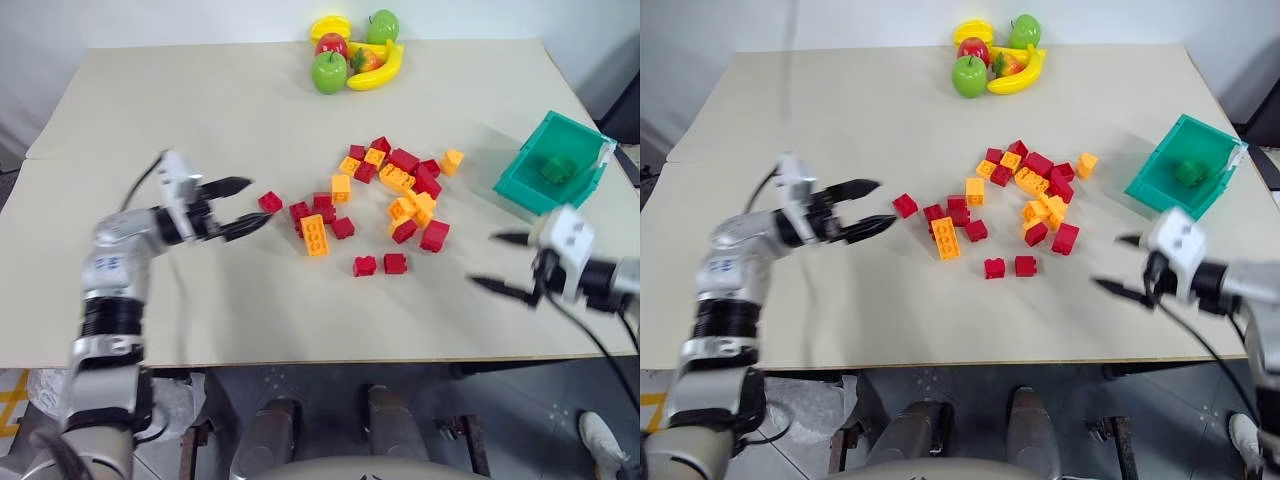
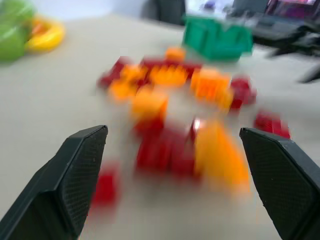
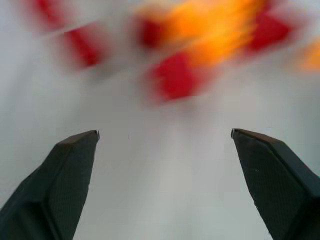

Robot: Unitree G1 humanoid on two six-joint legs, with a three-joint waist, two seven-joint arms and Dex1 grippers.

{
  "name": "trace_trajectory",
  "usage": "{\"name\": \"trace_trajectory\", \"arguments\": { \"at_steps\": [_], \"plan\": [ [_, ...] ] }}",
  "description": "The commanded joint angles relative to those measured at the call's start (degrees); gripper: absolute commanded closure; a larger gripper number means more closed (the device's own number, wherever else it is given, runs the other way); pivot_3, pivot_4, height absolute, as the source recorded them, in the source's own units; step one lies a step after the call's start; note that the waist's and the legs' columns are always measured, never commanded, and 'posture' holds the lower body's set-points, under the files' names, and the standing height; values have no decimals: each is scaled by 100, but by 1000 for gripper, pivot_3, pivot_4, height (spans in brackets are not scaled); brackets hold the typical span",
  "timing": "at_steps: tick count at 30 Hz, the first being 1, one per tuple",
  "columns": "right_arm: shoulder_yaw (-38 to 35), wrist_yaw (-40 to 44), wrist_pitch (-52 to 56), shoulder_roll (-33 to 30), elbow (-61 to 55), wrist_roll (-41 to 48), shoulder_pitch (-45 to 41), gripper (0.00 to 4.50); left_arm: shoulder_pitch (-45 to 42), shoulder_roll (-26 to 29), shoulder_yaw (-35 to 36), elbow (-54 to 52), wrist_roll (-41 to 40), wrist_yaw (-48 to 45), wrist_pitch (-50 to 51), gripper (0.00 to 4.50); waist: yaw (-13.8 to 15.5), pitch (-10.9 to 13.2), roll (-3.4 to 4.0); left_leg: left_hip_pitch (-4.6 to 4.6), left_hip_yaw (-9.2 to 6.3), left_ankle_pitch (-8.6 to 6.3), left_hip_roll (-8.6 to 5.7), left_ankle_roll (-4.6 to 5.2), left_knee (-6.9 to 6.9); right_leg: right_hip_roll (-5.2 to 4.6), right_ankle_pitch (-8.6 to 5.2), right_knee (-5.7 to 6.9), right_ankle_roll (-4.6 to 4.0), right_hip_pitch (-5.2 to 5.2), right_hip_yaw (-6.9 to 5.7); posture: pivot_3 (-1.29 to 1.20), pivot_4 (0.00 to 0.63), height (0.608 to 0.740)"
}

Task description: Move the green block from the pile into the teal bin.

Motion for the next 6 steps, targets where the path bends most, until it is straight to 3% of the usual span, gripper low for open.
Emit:
{"name": "trace_trajectory", "arguments": {
  "at_steps": [1, 6],
  "plan": [
    [-487, 165, -647, 46, 219, 401, -119, 68, 88, 128, 157, -83, -208, -236, -6, 0, 2, 2, 3, 2, 7, 7, -1, 12, 4, -5, 20, -9, 5, 9, 7, 0, 150, 740],
    [-556, -189, -977, 298, 381, 535, -145, 68, 262, 213, 284, -100, -215, -163, -39, 0, 11, 10, -3, 112, 4, 13, 18, 27, -20, 18, 66, -122, 3, 150, 6, 0, 150, 740]
  ]
}}
